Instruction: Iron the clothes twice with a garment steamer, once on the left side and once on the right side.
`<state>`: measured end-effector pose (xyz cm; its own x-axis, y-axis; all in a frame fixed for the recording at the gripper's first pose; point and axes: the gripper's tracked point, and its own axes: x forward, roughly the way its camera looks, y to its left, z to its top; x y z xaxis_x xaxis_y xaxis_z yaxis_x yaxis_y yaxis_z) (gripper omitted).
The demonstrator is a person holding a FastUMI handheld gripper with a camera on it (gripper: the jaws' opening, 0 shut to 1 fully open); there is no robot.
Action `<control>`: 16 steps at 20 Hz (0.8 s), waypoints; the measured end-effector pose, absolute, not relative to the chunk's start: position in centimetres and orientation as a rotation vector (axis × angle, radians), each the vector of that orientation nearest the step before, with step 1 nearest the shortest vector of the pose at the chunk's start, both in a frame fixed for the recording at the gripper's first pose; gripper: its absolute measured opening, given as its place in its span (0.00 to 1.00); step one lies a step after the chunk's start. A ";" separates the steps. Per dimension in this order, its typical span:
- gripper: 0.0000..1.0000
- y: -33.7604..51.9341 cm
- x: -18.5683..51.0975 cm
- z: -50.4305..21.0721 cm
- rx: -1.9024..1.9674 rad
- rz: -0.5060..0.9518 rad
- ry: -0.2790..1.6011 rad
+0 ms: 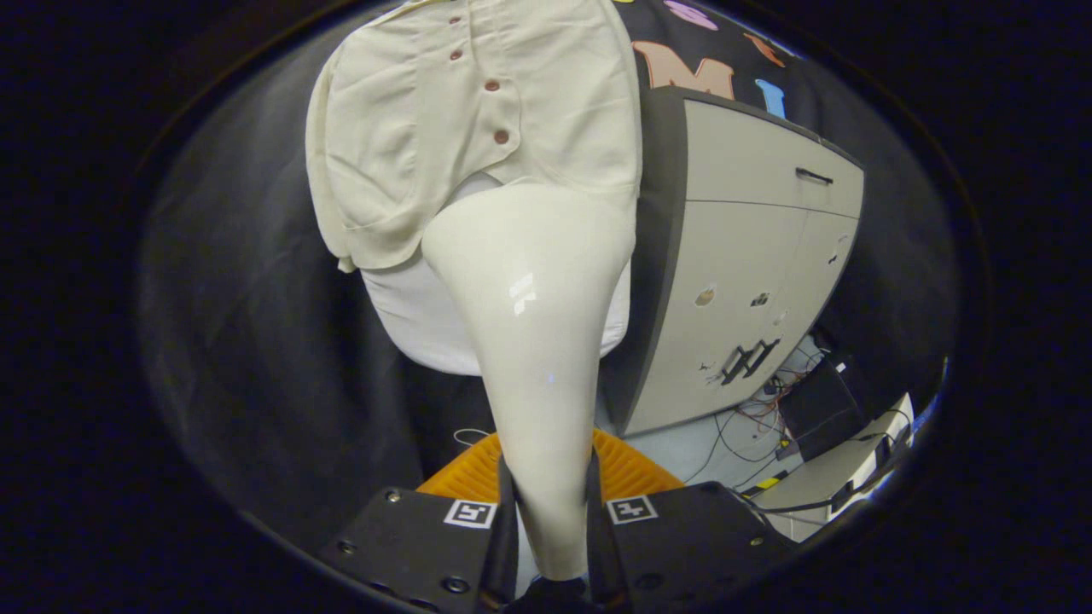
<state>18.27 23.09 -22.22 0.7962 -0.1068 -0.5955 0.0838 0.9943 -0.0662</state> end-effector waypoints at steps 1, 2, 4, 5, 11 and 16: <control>0.33 23.0 17.4 -21.4 -0.053 -0.098 0.637; 0.33 22.9 16.8 -20.4 -0.064 -0.094 0.625; 0.33 22.8 15.7 -18.4 -0.088 -0.082 0.594; 0.33 22.9 15.2 -17.3 -0.101 -0.076 0.577; 0.33 23.0 13.7 -9.6 -0.149 -0.050 0.449; 0.33 23.7 13.0 -1.9 -0.146 -0.041 0.312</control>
<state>13.05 23.70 -1.90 0.9510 -0.0626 -0.3028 0.0176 0.9886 -0.1493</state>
